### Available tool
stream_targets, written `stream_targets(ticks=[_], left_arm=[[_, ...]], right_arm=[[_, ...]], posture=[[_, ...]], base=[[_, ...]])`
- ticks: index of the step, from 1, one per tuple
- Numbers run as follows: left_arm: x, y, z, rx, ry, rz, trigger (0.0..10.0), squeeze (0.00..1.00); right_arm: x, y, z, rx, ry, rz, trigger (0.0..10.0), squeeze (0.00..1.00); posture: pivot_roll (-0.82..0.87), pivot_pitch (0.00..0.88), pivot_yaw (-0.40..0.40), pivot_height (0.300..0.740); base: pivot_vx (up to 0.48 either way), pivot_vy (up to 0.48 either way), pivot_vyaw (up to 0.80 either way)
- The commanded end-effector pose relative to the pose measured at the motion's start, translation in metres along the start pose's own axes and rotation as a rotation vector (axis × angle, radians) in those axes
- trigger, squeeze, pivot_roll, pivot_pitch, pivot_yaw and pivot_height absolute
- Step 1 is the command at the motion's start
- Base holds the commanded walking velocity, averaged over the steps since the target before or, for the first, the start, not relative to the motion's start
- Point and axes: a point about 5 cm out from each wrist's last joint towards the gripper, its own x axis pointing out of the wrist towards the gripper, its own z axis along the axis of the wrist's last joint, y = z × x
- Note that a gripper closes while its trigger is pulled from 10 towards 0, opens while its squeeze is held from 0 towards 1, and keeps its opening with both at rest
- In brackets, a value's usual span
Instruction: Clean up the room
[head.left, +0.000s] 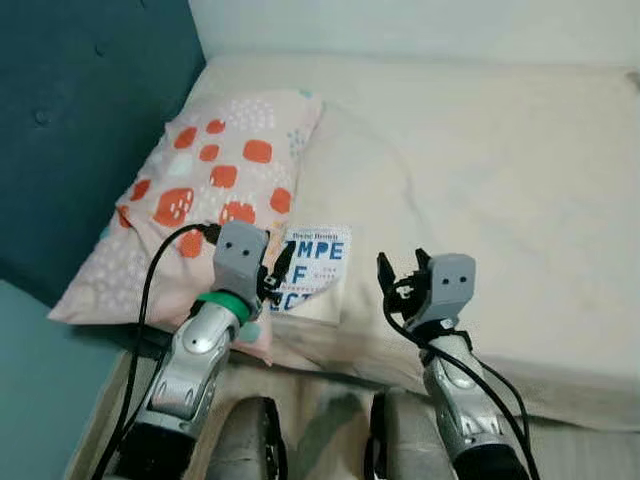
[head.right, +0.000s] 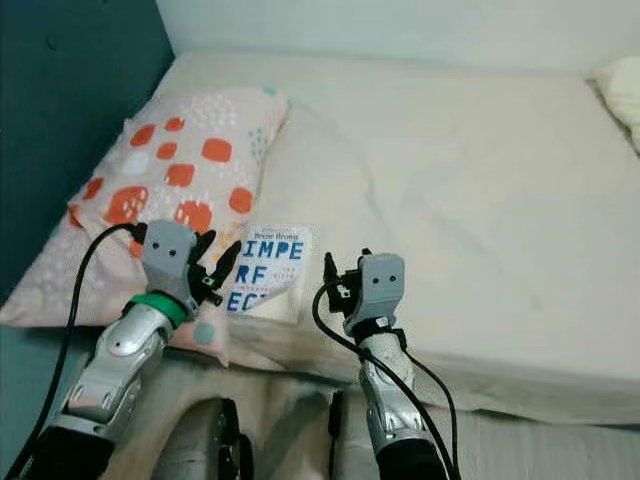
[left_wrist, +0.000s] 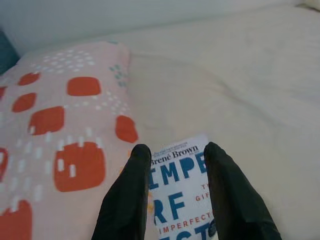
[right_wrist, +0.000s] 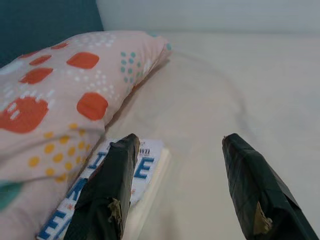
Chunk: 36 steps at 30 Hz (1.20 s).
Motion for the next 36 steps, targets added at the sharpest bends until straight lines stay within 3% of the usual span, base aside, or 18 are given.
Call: stream_targets(ticks=[1, 9, 29, 36], left_arm=[[-0.002, 0.003, -0.008, -0.009, 0.036, 0.021, 10.0, 0.00], [0.005, -0.001, -0.013, -0.046, 0.077, 0.035, 10.0, 0.00], [0.010, -0.003, -0.015, -0.077, 0.089, 0.073, 10.0, 0.00], [0.010, -0.007, -0.018, -0.113, 0.114, 0.031, 10.0, 0.00]], right_arm=[[-0.003, 0.002, -0.004, 0.004, 0.022, 0.004, 10.0, 0.00], [-0.006, -0.001, -0.009, -0.010, 0.049, 0.004, 10.0, 0.00], [-0.003, 0.001, -0.017, -0.034, 0.090, 0.008, 10.0, 0.00], [-0.003, 0.001, -0.019, -0.029, 0.099, 0.005, 10.0, 0.00]], posture=[[-0.05, 0.031, 0.067, 0.711], [-0.06, 0.029, 0.058, 0.740], [-0.05, 0.031, 0.049, 0.740], [-0.05, 0.033, 0.049, 0.740]], base=[[0.000, 0.000, 0.00], [0.000, 0.000, 0.00], [0.000, 0.000, 0.00], [0.000, 0.000, 0.00]])
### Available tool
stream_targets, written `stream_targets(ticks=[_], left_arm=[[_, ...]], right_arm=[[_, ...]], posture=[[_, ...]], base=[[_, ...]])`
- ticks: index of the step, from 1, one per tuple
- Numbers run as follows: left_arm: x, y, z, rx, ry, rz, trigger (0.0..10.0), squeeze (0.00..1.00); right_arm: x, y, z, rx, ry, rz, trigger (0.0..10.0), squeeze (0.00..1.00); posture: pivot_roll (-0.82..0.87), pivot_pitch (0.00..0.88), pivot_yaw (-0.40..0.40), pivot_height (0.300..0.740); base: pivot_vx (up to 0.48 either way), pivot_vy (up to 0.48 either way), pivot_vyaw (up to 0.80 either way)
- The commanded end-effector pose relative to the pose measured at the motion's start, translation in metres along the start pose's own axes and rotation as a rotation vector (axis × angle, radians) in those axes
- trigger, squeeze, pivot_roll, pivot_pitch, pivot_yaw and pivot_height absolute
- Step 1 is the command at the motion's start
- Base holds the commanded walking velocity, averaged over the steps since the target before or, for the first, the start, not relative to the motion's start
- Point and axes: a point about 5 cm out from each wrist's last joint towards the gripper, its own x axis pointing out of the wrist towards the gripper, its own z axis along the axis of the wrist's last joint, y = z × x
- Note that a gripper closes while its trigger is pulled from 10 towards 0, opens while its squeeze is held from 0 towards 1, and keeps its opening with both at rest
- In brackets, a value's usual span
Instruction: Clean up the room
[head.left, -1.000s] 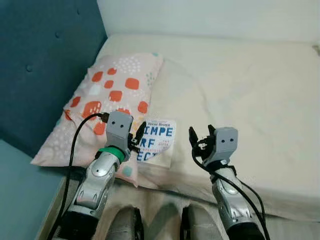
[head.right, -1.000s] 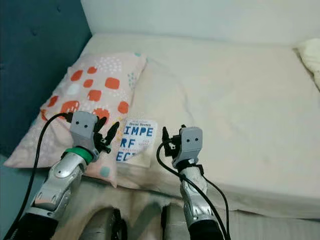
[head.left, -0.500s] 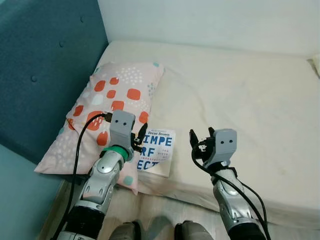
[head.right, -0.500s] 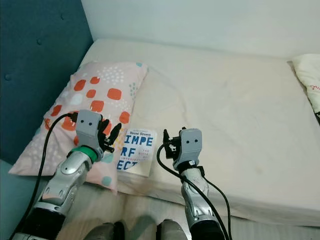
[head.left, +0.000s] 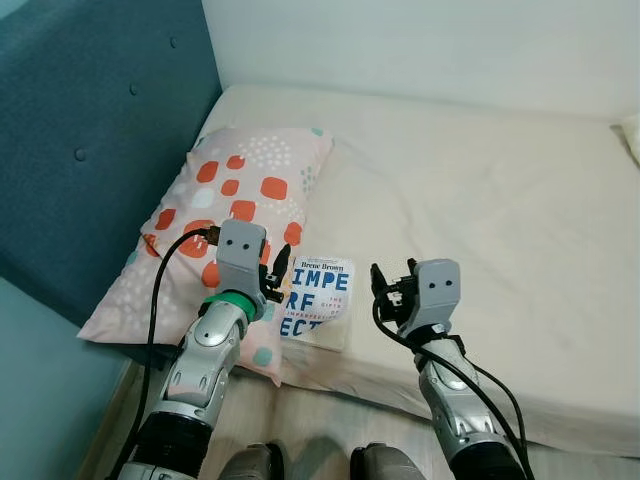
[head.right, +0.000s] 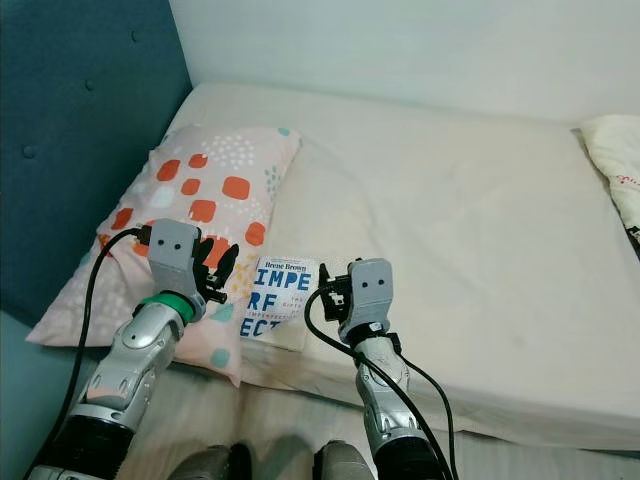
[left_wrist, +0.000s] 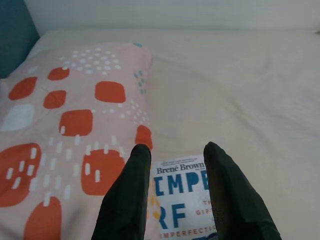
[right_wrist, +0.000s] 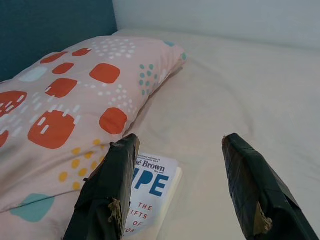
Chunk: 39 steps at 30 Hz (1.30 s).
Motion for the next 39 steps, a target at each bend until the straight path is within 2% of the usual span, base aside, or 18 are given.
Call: stream_targets(ticks=[1, 10, 23, 35, 39], left_arm=[[-0.0007, 0.0003, -0.0058, -0.008, 0.035, -0.005, 10.0, 0.00], [0.0010, -0.0015, -0.0063, -0.007, 0.048, -0.009, 10.0, 0.00], [0.0011, -0.0035, -0.0094, -0.045, 0.088, -0.025, 10.0, 0.00], [0.0009, -0.0015, -0.0081, -0.038, 0.082, -0.024, 10.0, 0.00], [0.0009, -0.0012, -0.0084, -0.025, 0.084, -0.020, 10.0, 0.00]], right_arm=[[-0.0026, -0.0010, -0.0063, 0.009, 0.027, -0.009, 10.0, 0.00], [-0.0028, -0.0006, -0.0075, 0.017, 0.029, -0.016, 10.0, 0.00], [-0.0023, -0.0017, -0.0097, 0.033, 0.047, -0.019, 10.0, 0.00], [-0.0015, -0.0006, -0.0096, 0.035, 0.047, -0.017, 10.0, 0.00], [-0.0009, -0.0001, -0.0092, 0.014, 0.045, -0.008, 10.0, 0.00]], posture=[[-0.05, 0.033, 0.049, 0.740], [-0.05, 0.034, 0.052, 0.740], [-0.05, 0.034, 0.051, 0.740], [-0.05, 0.036, 0.053, 0.740], [-0.04, 0.036, 0.054, 0.740]], base=[[0.000, 0.000, 0.00], [0.000, 0.000, 0.00], [0.000, 0.000, -0.76], [0.000, 0.000, -0.78], [0.000, 0.000, 0.00]])
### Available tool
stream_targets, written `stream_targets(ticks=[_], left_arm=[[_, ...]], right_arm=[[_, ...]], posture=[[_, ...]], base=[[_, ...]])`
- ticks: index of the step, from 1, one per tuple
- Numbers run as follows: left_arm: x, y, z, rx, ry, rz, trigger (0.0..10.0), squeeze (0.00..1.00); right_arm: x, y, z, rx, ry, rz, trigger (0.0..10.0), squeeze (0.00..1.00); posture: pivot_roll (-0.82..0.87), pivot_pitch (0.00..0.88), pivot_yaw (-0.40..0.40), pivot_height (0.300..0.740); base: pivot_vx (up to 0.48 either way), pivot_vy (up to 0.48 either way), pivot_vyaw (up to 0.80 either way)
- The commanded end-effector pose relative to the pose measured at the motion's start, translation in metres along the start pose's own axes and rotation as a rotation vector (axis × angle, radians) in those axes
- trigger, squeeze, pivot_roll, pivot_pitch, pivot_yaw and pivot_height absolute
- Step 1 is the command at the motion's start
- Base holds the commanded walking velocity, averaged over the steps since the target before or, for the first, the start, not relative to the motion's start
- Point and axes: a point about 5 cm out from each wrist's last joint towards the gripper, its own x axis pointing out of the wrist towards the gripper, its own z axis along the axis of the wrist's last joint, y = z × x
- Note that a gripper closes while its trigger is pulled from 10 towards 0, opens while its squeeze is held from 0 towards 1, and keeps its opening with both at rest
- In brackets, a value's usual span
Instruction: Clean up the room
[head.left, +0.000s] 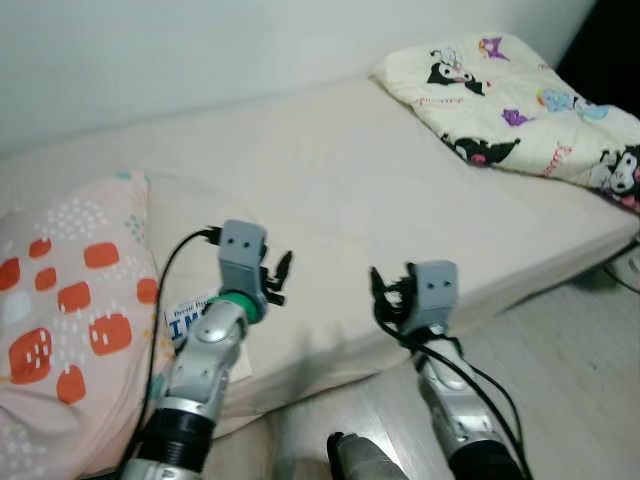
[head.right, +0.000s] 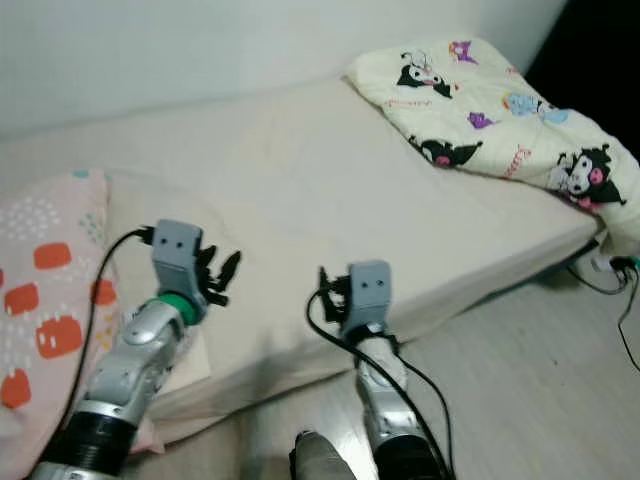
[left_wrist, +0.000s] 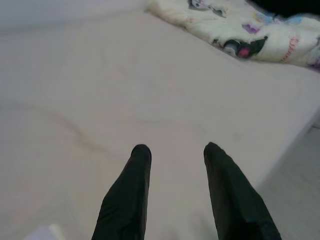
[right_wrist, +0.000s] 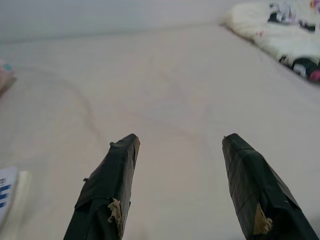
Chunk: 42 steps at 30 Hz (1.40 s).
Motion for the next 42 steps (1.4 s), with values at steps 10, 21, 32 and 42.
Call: stream_targets(ticks=[10, 21, 32, 42], left_arm=[[-0.003, 0.008, -0.012, 0.019, 0.042, 0.043, 10.0, 0.00], [-0.010, 0.014, -0.033, 0.131, 0.079, 0.056, 10.0, 0.00], [-0.007, 0.012, -0.030, 0.149, 0.052, 0.043, 10.0, 0.00], [-0.008, 0.011, -0.031, 0.164, 0.045, 0.037, 10.0, 0.00]], right_arm=[[-0.003, 0.009, -0.007, 0.014, 0.028, 0.045, 10.0, 0.00], [-0.007, 0.016, -0.016, 0.027, 0.067, 0.110, 10.0, 0.00], [-0.006, 0.012, -0.014, 0.021, 0.062, 0.107, 10.0, 0.00], [-0.007, 0.013, -0.016, 0.021, 0.066, 0.104, 10.0, 0.00]], posture=[[-0.05, 0.031, 0.054, 0.740], [-0.04, 0.017, 0.043, 0.740], [-0.05, 0.018, 0.042, 0.740], [-0.04, 0.024, 0.043, 0.740]], base=[[0.000, 0.000, 0.40], [0.000, 0.000, 0.00], [0.000, 0.000, 0.00], [0.000, -0.307, 0.00]])
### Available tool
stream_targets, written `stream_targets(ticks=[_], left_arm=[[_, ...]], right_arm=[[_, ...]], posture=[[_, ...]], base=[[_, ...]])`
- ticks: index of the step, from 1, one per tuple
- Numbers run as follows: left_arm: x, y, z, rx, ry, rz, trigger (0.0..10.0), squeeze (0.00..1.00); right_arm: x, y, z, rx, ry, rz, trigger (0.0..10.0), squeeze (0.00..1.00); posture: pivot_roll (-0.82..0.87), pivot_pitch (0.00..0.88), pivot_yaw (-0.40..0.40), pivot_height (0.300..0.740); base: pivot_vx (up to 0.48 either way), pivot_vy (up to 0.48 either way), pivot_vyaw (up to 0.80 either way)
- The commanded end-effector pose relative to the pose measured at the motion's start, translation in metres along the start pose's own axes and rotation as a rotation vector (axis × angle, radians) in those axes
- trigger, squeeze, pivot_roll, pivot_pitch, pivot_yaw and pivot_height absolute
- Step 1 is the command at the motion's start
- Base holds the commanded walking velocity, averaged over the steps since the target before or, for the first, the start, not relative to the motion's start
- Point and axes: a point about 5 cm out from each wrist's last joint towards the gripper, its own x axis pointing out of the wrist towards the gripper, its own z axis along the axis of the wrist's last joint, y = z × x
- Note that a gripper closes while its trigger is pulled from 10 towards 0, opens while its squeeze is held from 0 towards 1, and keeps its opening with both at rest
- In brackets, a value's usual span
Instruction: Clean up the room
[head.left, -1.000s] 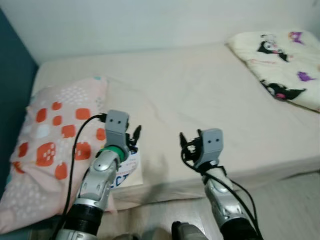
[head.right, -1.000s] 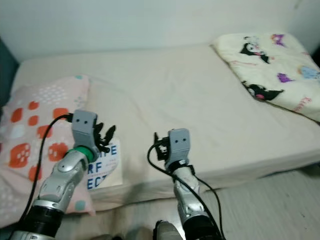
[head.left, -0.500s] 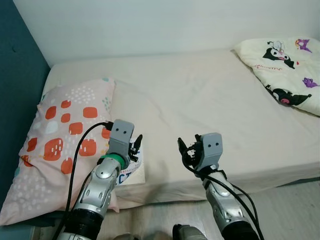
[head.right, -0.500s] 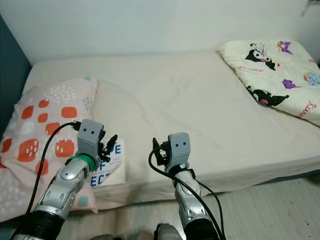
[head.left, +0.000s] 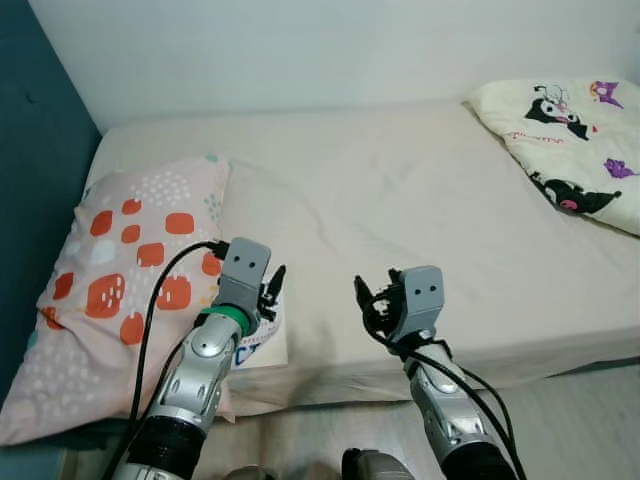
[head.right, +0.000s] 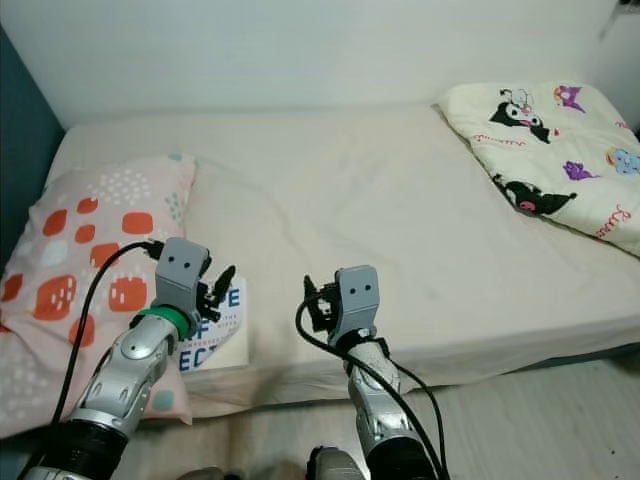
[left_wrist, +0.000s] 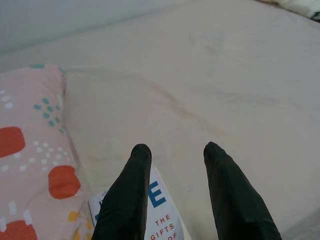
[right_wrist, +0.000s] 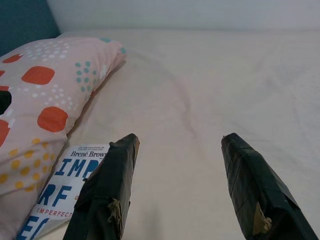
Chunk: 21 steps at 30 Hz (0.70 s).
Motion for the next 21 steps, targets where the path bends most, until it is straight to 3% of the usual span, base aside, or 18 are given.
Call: stream_targets(ticks=[1, 21], left_arm=[[-0.0009, -0.0032, -0.0057, -0.003, 0.017, -0.010, 10.0, 0.00], [0.0003, -0.0021, -0.0057, -0.010, 0.013, -0.002, 10.0, 0.00]], right_arm=[[-0.0036, -0.0012, -0.0056, -0.002, 0.022, -0.006, 10.0, 0.00], [-0.0043, -0.0014, -0.0064, 0.000, 0.024, -0.011, 10.0, 0.00]], posture=[[-0.04, 0.024, 0.043, 0.740], [-0.04, 0.028, 0.044, 0.740]], base=[[0.000, -0.311, 0.00], [0.000, -0.334, 0.00]])
